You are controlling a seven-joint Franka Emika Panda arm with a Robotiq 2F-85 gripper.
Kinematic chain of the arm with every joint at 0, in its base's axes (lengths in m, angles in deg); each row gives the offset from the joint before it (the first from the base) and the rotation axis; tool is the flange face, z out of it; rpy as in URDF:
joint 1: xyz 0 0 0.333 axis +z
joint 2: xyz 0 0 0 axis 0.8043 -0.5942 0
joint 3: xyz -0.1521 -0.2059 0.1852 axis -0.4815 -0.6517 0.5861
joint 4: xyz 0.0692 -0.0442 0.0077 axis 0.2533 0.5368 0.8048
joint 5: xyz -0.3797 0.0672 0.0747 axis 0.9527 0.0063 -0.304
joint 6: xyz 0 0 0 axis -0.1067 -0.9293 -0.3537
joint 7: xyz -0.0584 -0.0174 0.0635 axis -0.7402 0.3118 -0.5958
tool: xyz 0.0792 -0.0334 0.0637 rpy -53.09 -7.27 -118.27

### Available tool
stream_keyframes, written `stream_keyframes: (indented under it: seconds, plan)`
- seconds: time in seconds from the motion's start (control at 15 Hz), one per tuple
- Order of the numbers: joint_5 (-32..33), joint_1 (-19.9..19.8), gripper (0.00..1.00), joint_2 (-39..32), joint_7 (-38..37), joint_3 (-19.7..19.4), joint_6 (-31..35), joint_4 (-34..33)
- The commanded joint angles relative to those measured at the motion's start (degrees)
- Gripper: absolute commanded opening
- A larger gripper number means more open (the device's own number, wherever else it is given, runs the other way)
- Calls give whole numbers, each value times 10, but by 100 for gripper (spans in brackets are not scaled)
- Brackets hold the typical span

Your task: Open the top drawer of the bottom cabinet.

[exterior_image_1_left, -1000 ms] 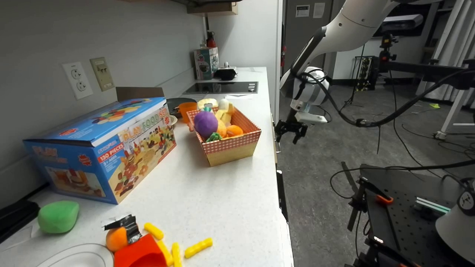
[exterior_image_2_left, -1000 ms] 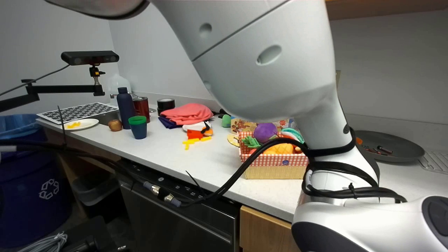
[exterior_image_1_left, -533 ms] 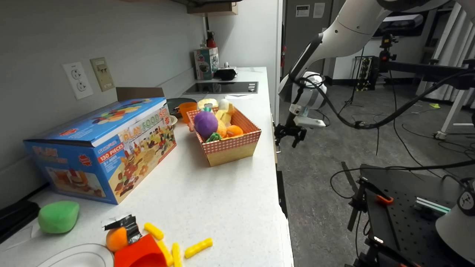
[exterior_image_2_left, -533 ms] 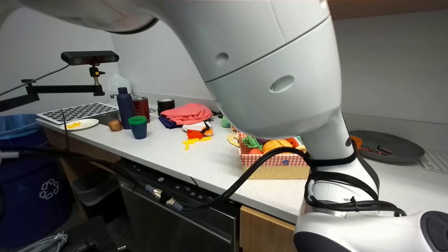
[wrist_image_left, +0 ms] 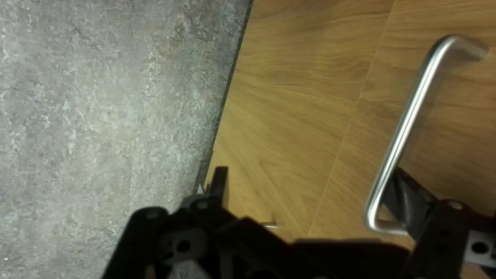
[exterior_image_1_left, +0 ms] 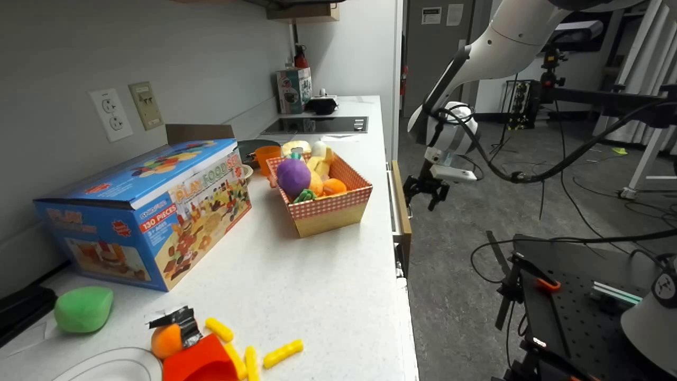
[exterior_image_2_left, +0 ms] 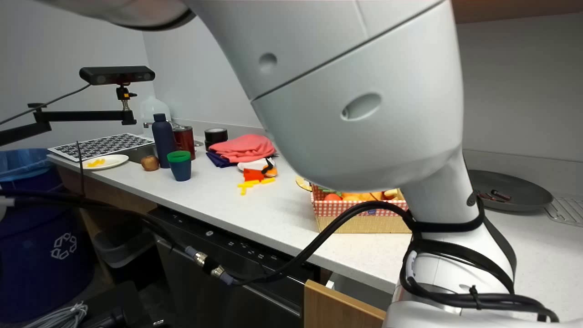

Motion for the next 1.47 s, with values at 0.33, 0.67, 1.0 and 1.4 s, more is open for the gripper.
stream_keyframes:
  seconds: [0.33,0.67,1.0,1.4]
  plan:
    - [-62,-100,100,38,75,-5,12,85]
    - [-58,-115,100,99,111,-9,46,137]
    - [1,-82,100,180,93,-33,98,190]
    - [110,-38,100,272,68,-53,137,229]
